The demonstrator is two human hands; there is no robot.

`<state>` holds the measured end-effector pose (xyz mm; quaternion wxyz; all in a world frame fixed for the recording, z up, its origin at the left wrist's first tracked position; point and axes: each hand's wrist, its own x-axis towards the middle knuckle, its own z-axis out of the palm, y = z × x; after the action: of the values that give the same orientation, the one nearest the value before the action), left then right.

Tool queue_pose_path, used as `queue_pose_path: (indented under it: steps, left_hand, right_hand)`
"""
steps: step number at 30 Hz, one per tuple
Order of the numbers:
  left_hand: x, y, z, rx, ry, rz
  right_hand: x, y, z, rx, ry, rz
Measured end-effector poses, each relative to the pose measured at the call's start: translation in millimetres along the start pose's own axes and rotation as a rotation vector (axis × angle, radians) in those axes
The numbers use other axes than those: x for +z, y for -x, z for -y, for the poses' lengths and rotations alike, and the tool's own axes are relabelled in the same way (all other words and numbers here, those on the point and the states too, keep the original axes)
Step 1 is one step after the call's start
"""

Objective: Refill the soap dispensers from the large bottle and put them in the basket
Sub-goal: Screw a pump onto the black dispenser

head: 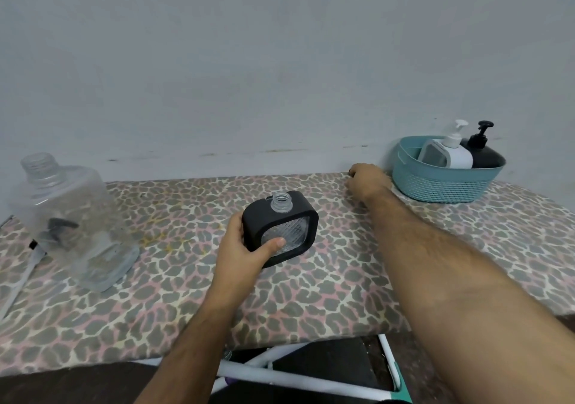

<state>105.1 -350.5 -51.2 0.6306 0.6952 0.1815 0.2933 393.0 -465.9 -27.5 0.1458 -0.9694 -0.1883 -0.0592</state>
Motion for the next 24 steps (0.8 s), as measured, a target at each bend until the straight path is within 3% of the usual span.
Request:
queue_pose_path:
  steps: [8, 11, 17, 24]
  left_hand:
    - [-0.5, 0.9, -1.8, -0.005, -0.007, -0.002]
    - [-0.3, 1.5, -2.6, -0.002, -0.019, 0.011]
    - [0.4, 1.3, -1.5, 0.033, -0.092, 0.027]
    - [1.7, 8.7, -8.2, 0.063, -0.042, 0.009]
  right_hand:
    - [-2.7, 10.8, 6.4, 0.026, -0.156, -0.058]
    - [-12.4, 24.6, 12.6, 0.065, -0.421, -0.056]
    - [-45.1, 76.4, 25.1, 0.112, -1.186, 0.066]
    - [-94.7, 138.7, 57.3, -0.018, -1.497, 0.003]
